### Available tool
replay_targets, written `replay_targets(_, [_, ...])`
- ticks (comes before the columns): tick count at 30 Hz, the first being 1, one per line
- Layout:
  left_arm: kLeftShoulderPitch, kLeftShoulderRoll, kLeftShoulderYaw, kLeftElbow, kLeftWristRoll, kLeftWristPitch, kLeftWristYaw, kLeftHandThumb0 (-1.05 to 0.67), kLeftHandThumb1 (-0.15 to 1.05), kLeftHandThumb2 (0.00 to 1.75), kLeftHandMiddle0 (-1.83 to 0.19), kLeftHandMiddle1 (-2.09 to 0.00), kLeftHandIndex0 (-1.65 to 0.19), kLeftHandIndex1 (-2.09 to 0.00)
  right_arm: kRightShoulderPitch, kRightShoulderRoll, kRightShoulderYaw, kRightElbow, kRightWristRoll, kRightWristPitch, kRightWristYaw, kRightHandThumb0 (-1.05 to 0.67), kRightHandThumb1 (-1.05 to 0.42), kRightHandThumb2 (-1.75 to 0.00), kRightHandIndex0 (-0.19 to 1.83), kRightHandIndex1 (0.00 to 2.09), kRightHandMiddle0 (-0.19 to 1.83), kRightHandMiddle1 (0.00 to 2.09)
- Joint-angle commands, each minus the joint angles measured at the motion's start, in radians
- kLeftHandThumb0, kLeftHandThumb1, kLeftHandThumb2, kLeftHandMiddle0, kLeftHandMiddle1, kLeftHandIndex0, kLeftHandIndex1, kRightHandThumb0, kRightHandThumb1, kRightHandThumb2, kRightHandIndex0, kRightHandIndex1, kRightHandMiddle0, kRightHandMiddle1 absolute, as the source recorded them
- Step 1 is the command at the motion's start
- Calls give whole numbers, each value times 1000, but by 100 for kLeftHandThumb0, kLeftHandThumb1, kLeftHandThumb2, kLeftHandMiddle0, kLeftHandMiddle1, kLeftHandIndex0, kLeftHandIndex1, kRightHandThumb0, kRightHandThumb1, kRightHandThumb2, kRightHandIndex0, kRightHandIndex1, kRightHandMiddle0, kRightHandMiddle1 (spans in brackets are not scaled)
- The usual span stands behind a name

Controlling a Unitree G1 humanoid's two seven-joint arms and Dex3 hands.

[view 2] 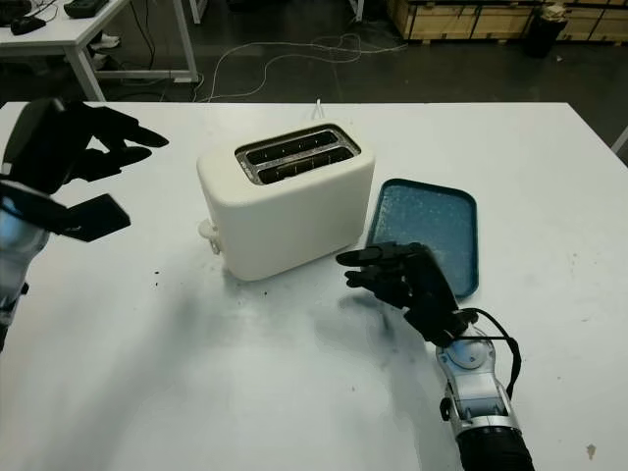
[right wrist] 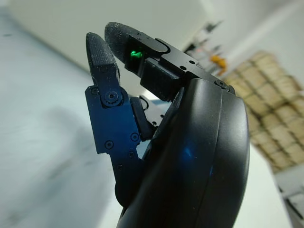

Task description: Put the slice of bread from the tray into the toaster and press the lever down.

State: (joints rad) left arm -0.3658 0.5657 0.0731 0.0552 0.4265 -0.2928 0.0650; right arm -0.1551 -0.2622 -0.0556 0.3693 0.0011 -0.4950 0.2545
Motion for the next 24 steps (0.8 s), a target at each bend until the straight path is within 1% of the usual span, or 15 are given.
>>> replay_targets(1, [82,-63,27,-76,-29,28,35,-20,86,0,-92,-119,-124,-1,-44,-8,-32,22,32,-55,-10,-46,-90,0,113,45,112,0])
replay_targets(3, [161,-124,43,-156,-35,58,60,-23,86,0,-84,-127,-122,0,-69,-20,-52,26,50,-55,-2,-46,-90,0,106,47,109,0])
replay_targets(5, [223,-166,51,-228,-29,99,64,-26,86,0,-78,-135,-120,0,-94,-40,-65,38,40,-69,-1,-46,-88,0,101,45,108,0])
replay_targets(7, [257,-177,56,-273,-31,136,41,-29,85,0,-74,-136,-118,0,-118,-72,-68,44,22,-70,7,-48,-87,0,96,43,104,0])
replay_targets(9, [263,-154,66,-294,-41,171,-7,-30,83,0,-73,-132,-118,0,-151,-114,-69,39,12,-46,22,-49,-86,0,94,42,102,0])
replay_targets(13, [225,-90,87,-287,-43,227,-95,-33,80,0,-77,-111,-118,0,-238,-190,-71,75,3,-38,52,-47,-82,0,90,39,96,0])
replay_targets(15, [198,-59,91,-283,-42,258,-135,-34,79,0,-77,-106,-118,0,-287,-226,-68,99,-20,-28,52,-46,-81,0,89,38,94,0])
replay_targets(20, [115,23,74,-282,-13,350,-235,-37,76,0,-81,-94,-116,0,-433,-299,-34,221,-109,-5,48,-53,-81,0,89,36,94,0])
replay_targets(22, [80,60,62,-277,7,371,-270,-39,76,0,-84,-87,-116,0,-491,-324,-11,273,-151,-2,45,-55,-81,0,91,35,94,0])
replay_targets(24, [44,88,52,-258,12,370,-297,-40,74,0,-88,-81,-117,-1,-532,-342,10,297,-190,16,41,-55,-79,0,94,36,95,1])
